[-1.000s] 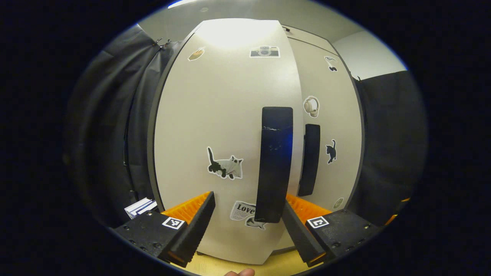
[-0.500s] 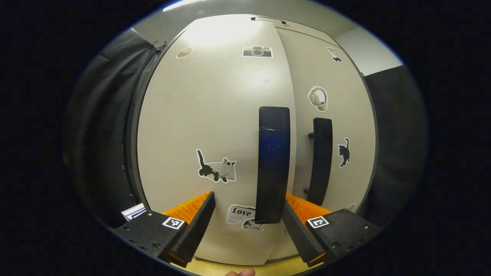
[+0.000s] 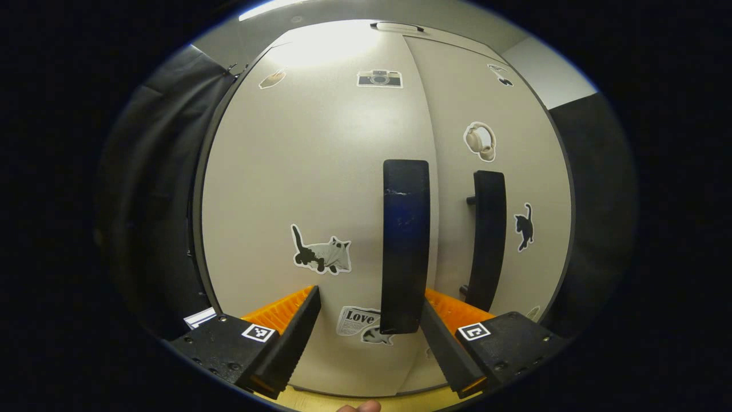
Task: Grasp the bottle in the cabinet with the left hand and place it on the coaster, then close the right door with the right hand and the left door with the left hand.
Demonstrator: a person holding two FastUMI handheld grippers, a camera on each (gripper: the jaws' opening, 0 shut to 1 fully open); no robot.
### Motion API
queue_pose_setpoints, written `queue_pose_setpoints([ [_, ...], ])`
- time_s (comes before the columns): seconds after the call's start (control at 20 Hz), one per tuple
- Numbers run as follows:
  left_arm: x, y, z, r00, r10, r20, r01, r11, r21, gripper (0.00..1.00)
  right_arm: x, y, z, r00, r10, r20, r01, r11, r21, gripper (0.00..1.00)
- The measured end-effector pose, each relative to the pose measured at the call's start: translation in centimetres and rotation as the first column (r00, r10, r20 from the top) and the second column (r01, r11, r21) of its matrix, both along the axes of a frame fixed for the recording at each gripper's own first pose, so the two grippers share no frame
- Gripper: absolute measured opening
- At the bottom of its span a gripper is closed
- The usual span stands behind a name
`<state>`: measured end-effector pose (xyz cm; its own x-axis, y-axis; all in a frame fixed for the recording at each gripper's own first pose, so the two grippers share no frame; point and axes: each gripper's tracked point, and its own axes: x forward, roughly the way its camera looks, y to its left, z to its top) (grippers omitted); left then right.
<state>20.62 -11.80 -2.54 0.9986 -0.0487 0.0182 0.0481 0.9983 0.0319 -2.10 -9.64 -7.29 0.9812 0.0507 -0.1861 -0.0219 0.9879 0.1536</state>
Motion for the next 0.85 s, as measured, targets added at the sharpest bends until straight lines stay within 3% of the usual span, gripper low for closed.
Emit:
queue_pose_setpoints([
  [0.3, -8.3, 0.5, 2.9, 0.999, -0.045, 0.027, 0.045, 0.999, -0.003, 1.00, 0.9, 1.1, 2.9, 0.999, 0.006, 0.049, -0.006, 1.000, -0.001, 1.00],
  [0.6, -16.3, 4.3, 4.1, 1.000, 0.003, 0.000, -0.003, 0.999, -0.047, 0.99, 1.0, 2.9, 5.9, 0.994, -0.002, 0.113, 0.005, 1.000, -0.028, 1.00],
  [0.85, -19.7, 5.6, 3.2, 1.000, 0.009, -0.030, -0.010, 0.998, -0.055, 0.95, 0.0, 4.1, 6.2, 0.992, 0.007, 0.123, 0.002, 0.997, -0.071, 1.00],
])
